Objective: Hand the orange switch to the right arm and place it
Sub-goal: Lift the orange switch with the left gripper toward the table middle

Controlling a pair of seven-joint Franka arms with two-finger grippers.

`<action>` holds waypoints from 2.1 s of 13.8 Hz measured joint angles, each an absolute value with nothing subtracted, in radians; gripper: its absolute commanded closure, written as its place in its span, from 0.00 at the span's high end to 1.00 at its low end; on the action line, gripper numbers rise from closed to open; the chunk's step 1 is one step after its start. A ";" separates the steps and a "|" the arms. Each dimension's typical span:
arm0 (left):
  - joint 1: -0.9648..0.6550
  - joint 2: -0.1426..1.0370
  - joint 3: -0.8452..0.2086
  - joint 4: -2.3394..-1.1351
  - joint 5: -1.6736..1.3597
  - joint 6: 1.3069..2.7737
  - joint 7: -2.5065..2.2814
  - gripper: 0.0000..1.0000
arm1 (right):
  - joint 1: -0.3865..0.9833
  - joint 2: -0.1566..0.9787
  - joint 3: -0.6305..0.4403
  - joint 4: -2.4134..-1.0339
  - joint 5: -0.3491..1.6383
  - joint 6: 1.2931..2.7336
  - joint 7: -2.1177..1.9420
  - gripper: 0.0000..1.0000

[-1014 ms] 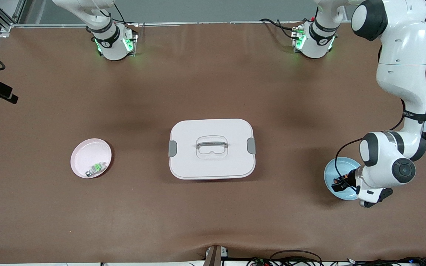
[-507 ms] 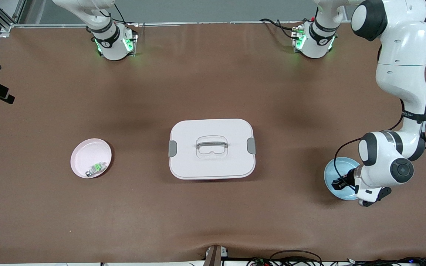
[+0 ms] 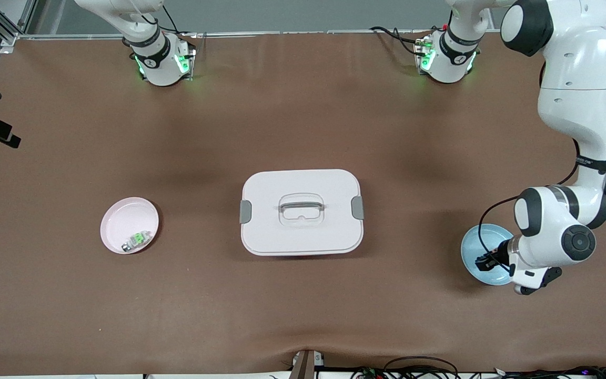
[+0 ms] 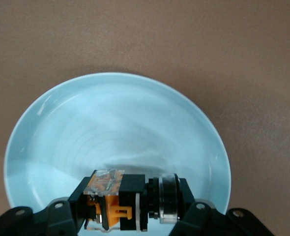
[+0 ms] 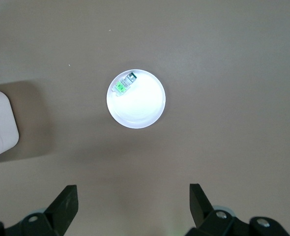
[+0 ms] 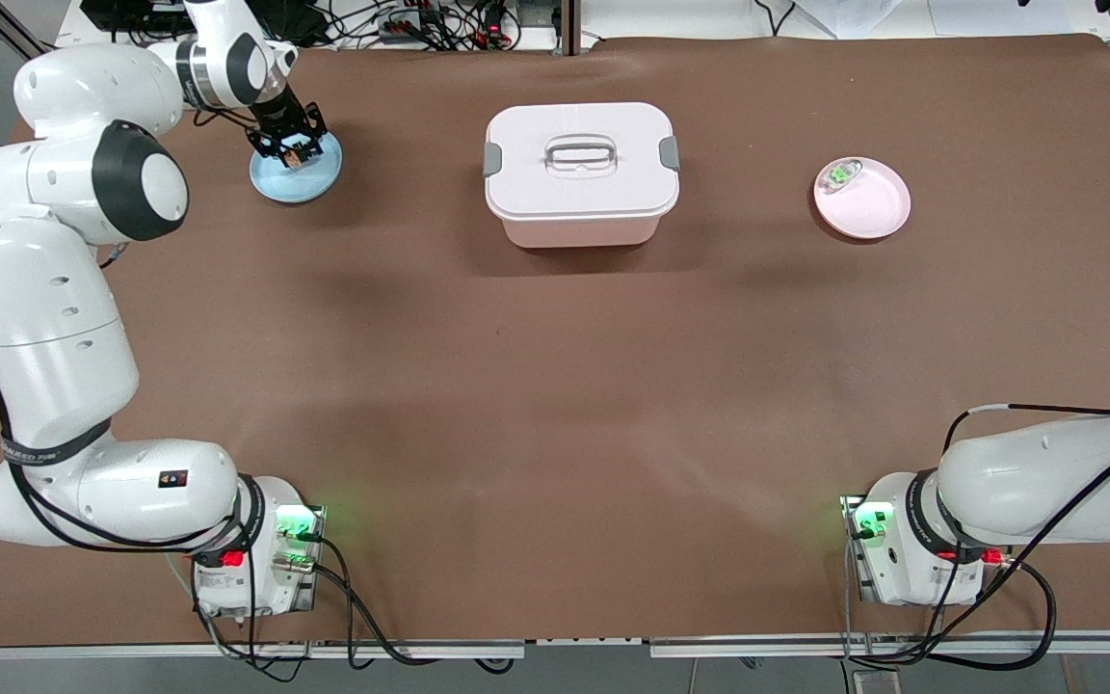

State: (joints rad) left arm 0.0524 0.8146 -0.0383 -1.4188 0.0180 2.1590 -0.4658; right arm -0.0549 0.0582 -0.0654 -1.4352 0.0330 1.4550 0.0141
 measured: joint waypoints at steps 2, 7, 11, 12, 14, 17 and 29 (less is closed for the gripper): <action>0.053 0.762 -0.038 -1.411 0.018 2.066 -0.469 0.09 | -0.055 0.058 -0.065 -1.435 0.033 1.455 0.014 1.00; 0.044 0.573 -0.053 -1.400 -0.067 1.839 -0.575 0.09 | -0.054 0.059 -0.059 -1.435 0.031 1.455 0.013 1.00; 0.040 0.428 -0.095 -1.398 -0.233 1.744 -0.788 0.10 | -0.052 0.058 -0.052 -1.435 0.029 1.455 0.013 1.00; 0.040 0.396 -0.115 -1.398 -0.264 1.736 -0.879 0.10 | -0.052 0.058 -0.050 -1.435 0.029 1.455 0.013 1.00; 0.040 0.349 -0.172 -1.399 -0.311 1.728 -1.058 0.10 | -0.051 0.058 -0.049 -1.435 0.028 1.456 0.013 1.00; 0.036 0.322 -0.264 -1.400 -0.393 1.731 -1.289 0.10 | -0.051 0.058 -0.049 -1.434 0.027 1.456 0.013 1.00; 0.032 0.276 -0.578 -1.393 -0.690 2.048 -1.851 0.10 | -0.048 0.056 -0.048 -1.420 0.028 1.451 0.013 1.00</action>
State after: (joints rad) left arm 0.0321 0.2759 -0.5779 -1.3925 -0.6901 2.0479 -1.8508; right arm -0.0477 0.0558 -0.0480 -1.4203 0.0280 1.4513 0.0128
